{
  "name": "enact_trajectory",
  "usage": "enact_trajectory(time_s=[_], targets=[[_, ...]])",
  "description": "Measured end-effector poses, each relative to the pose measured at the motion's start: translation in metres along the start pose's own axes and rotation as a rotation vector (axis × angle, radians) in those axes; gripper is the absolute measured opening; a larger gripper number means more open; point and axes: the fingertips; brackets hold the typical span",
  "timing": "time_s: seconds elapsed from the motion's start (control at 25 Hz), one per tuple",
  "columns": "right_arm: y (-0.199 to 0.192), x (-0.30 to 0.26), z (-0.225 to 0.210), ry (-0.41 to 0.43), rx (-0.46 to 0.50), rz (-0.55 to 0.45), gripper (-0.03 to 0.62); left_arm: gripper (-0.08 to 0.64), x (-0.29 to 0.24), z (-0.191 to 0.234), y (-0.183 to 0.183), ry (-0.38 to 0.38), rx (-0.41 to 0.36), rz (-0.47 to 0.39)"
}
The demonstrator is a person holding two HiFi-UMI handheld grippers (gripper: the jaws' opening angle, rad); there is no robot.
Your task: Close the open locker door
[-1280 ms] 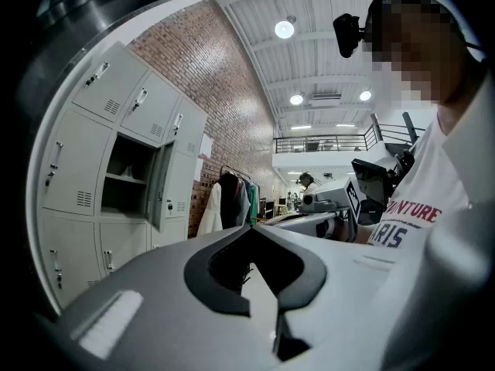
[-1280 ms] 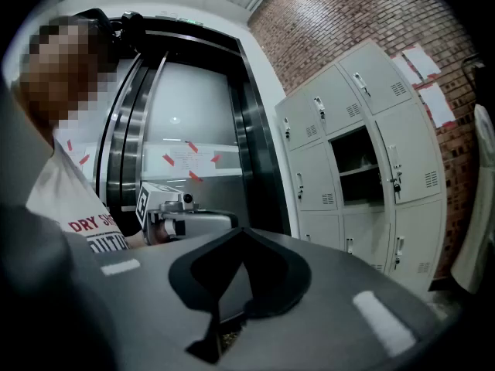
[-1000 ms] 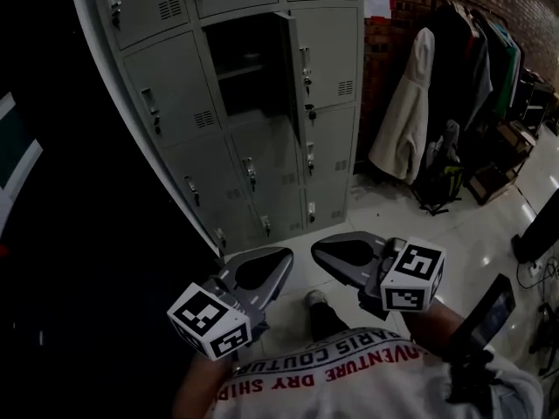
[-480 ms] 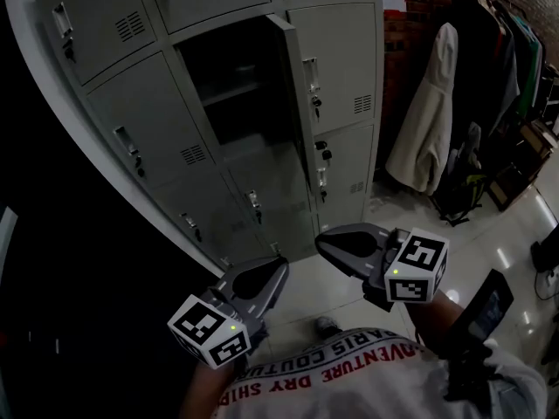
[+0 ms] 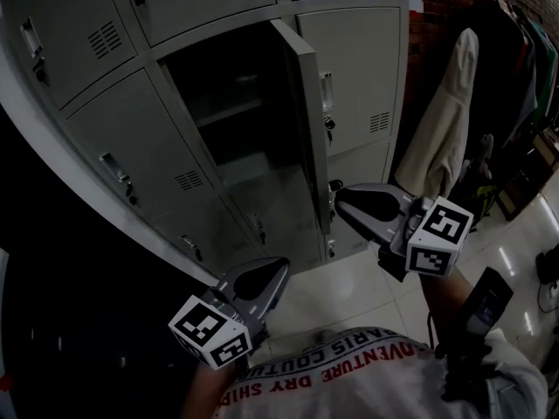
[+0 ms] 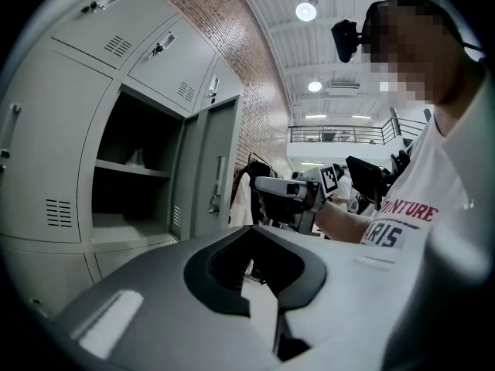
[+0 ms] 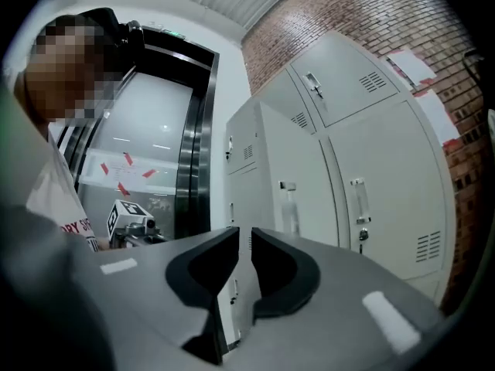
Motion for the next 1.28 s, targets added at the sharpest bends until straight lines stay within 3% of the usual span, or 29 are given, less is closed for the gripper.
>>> enact_trajectory(time_s=[0.12,0.24,0.44,1.04,1.28], targets=[[0.01,-0.011,-0.025,-0.027,0.014,-0.023,0.033,0.005,-0.007,0.013,0.0,0.005,0.007,0.008],[0.016,-0.02,-0.048,-0.061,0.024,-0.031,0.0,0.005,-0.011,0.023,0.0,0.01,0.013,0.013],[0.015,-0.043,-0.06,-0.052,0.051,-0.013,0.0,0.005,-0.011,0.037,0.001,0.023,0.017,0.015],[0.0,-0.128,-0.024,0.073,0.075,0.025,0.0,0.005,0.02,0.084,0.005,0.115,0.033,-0.021],[-0.013,-0.18,-0.012,0.098,0.152,0.071,0.0,0.005,0.033,0.106,0.006,0.157,0.041,-0.039]])
Point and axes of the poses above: the fingertips, and each gripper's own axes: x backward along the fingers, z to its left, y out of its top, and after that the axes turned 5 degrees about -y, right-handed
